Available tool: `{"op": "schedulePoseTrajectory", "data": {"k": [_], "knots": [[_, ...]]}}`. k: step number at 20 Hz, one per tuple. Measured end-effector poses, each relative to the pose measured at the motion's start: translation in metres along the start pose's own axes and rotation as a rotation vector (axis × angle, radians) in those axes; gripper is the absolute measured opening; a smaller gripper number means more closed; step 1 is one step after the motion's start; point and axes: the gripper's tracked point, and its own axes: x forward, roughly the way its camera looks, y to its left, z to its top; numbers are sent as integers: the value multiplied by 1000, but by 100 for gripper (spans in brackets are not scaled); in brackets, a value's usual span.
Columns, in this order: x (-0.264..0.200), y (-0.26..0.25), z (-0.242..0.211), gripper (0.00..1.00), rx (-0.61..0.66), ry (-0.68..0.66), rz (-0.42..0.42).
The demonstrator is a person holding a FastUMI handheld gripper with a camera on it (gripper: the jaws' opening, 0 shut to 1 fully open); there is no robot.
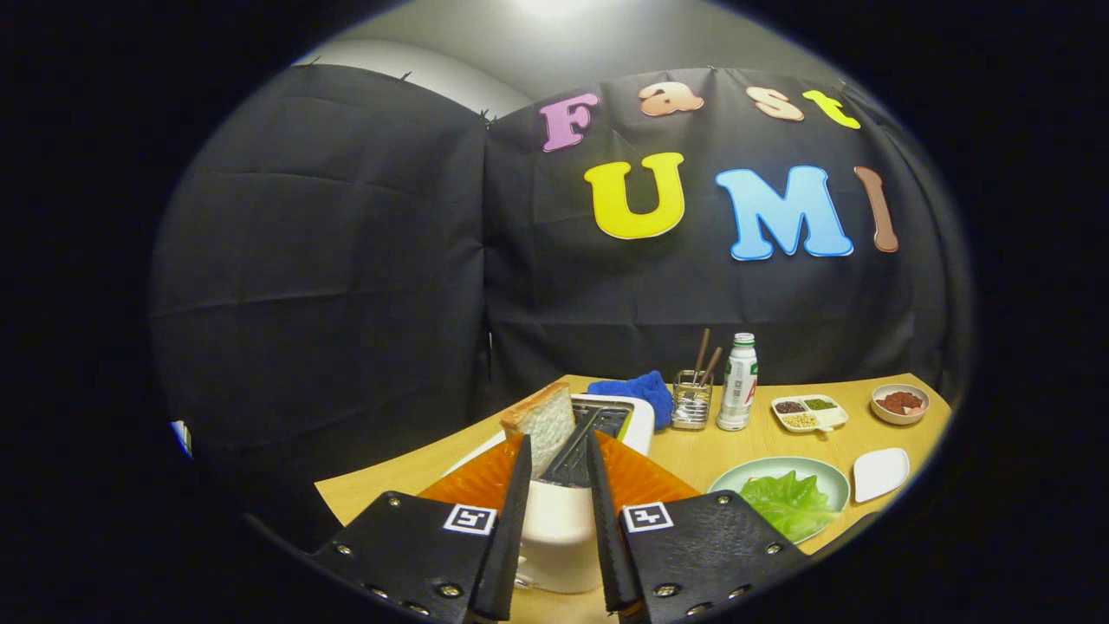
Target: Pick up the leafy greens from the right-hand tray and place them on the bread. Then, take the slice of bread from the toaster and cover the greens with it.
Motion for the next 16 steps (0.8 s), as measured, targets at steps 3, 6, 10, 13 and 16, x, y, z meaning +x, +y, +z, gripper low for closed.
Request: {"op": "schedulePoseTrajectory", "data": {"k": [3, 6, 10, 13, 16], "knots": [[15, 14, 2, 39, -38, 0, -3], [35, 22, -5, 39, -38, 29, -12], [53, 24, -12, 39, -58, 54, -52], [65, 33, -14, 39, -86, 51, -35], [60, 15, -11, 27, -145, 44, -125]]}}
